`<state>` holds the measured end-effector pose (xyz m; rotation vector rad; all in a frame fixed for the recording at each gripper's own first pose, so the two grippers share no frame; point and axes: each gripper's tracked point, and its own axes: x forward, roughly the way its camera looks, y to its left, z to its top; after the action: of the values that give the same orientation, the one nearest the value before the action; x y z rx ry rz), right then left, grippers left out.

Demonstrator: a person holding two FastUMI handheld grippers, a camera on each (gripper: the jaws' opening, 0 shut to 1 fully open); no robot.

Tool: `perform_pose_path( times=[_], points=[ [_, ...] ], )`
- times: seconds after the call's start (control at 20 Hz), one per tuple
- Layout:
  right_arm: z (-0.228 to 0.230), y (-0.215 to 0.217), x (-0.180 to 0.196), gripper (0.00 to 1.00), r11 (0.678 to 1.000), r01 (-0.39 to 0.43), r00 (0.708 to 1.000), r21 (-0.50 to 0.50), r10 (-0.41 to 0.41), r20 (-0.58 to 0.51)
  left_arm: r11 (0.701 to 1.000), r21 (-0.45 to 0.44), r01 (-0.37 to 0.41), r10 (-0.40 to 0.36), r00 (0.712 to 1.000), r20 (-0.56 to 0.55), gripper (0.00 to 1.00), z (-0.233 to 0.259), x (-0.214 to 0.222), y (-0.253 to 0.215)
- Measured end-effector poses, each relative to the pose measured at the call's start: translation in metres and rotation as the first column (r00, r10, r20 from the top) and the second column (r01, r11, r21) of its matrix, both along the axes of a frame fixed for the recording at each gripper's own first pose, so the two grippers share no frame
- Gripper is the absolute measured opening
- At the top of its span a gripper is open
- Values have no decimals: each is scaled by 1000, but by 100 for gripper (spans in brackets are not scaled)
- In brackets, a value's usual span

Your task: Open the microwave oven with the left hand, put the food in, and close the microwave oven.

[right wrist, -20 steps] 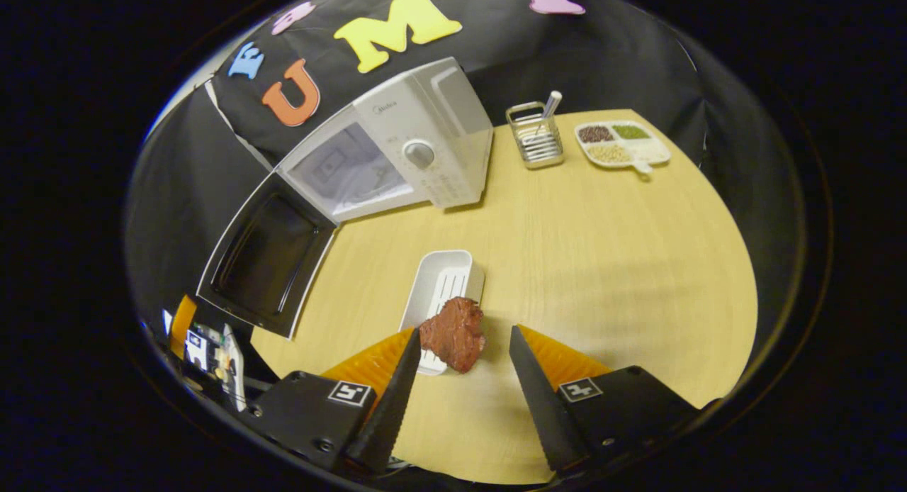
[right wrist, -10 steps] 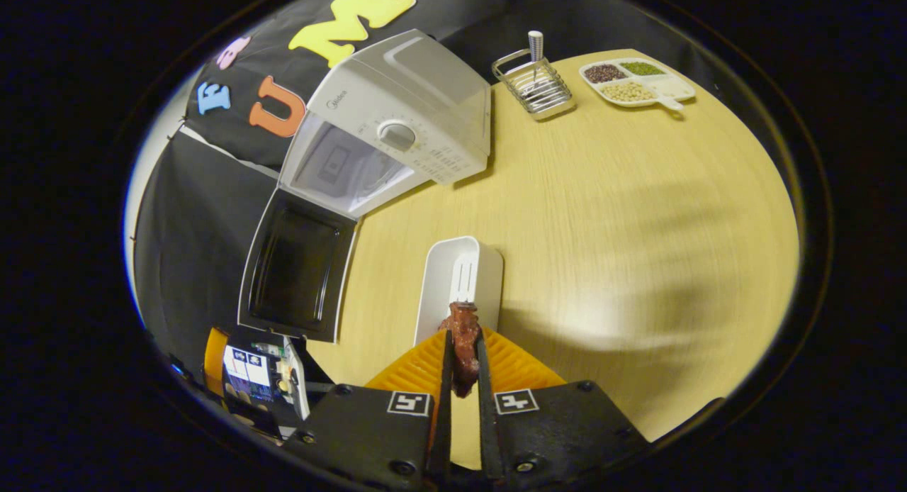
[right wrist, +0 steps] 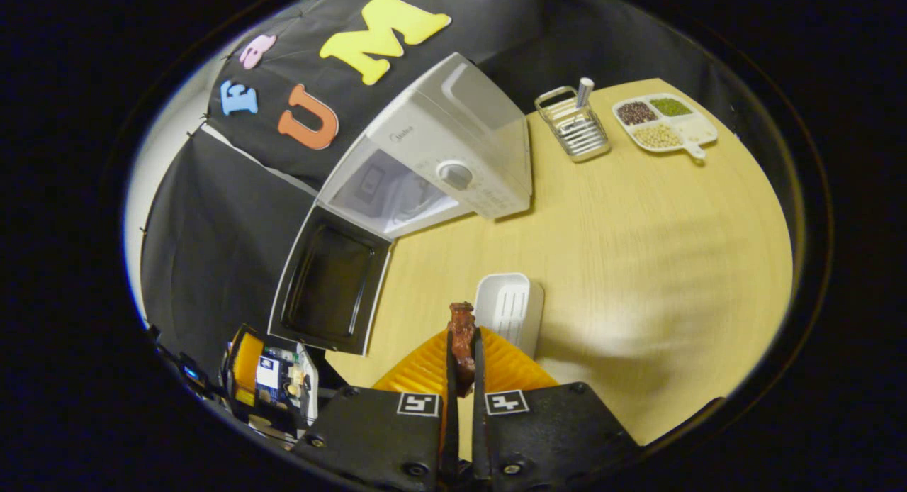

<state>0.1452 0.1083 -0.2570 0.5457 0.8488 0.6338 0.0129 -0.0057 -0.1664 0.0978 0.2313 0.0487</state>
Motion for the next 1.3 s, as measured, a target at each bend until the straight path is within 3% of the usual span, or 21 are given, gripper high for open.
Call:
perform_pose_path(
  times=[0.25,0.4,0.5,0.9,1.05,1.15,1.3],
  points=[
    [62,64,7,10,988,97,989,120,-109,101,989,47,140,-141,990,4,96,-2,2,8],
    [74,115,20,10,968,154,976,200,-180,122,974,32,225,-225,974,-11,95,-3,-9,9],
    [71,153,31,10,950,192,965,248,-228,127,971,27,236,-236,972,-4,96,0,-16,20],
    [32,241,96,10,864,376,894,335,-434,114,991,-86,103,-100,994,39,95,-2,-30,64],
    [20,263,128,10,836,428,859,344,-494,133,994,-96,46,-44,999,31,95,-15,-31,84],
    [15,271,152,10,804,480,823,351,-551,138,995,-103,10,-8,1000,16,95,-26,-30,97],
    [7,290,182,10,756,529,792,384,-603,96,995,-92,-26,27,1000,4,95,-35,-29,111]
  ],
)
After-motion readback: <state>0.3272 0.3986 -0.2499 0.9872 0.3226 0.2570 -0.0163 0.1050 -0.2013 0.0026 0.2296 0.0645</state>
